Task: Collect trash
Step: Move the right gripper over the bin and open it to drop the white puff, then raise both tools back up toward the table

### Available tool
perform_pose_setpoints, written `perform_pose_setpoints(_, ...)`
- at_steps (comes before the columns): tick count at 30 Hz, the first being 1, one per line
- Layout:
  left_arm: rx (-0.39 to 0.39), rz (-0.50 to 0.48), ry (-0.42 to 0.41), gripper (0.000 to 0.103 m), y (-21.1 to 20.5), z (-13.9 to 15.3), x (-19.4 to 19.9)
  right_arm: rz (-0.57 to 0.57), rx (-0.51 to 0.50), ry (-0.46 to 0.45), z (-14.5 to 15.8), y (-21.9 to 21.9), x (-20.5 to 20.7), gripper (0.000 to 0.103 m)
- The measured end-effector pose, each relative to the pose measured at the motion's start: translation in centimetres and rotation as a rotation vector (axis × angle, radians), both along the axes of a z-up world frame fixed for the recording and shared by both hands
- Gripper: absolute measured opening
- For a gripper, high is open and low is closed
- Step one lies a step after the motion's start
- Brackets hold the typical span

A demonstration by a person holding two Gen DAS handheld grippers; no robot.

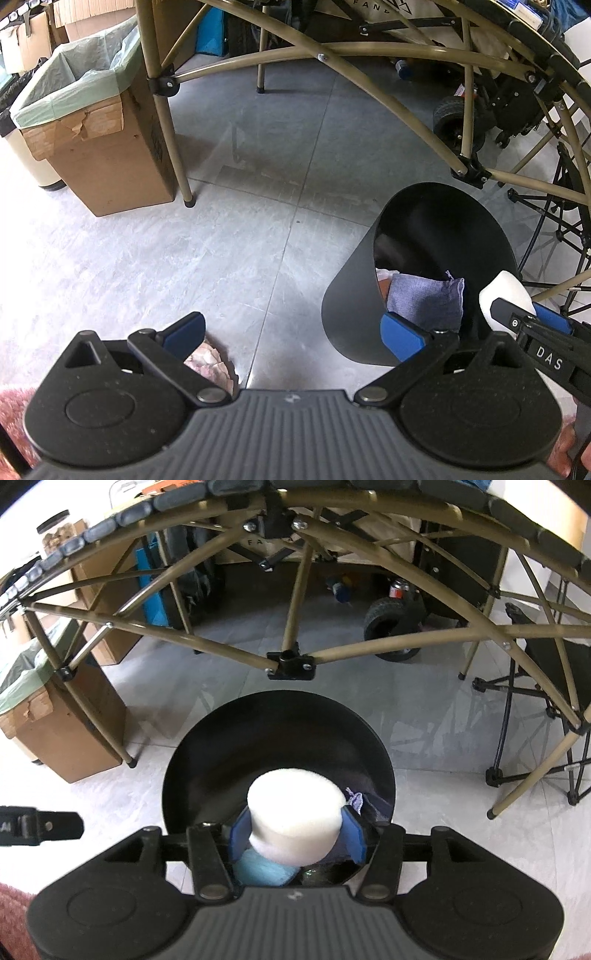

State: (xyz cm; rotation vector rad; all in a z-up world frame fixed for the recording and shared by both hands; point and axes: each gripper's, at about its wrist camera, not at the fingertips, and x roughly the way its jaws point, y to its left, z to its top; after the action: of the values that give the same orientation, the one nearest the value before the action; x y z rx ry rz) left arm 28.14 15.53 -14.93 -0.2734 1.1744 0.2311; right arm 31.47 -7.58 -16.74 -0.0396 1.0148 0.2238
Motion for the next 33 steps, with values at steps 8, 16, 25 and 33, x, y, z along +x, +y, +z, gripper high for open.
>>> perform_pose_setpoints(8, -0.002, -0.003, 0.009, 0.103, -0.12, -0.11, -0.02, -0.045, -0.01, 0.013, -0.32, -0.58, 0.21, 0.096)
perform_pose_setpoints(16, 0.0, -0.006, 0.012, 0.103, -0.22, -0.18, 0.0, -0.055, -0.002, 0.039, -0.61, -1.0, 0.18, 0.099)
perform_pose_setpoints(25, 0.001, -0.006, 0.013, 0.103, -0.26, -0.19, -0.01, -0.056, -0.001, 0.047, -0.64, -1.06, 0.13, 0.1)
perform_pose_setpoints(33, 0.003, -0.012, -0.001, 0.103, -0.26, -0.09, -0.37, -0.049, 0.004, 0.039, -0.31, -1.01, 0.0, 0.102)
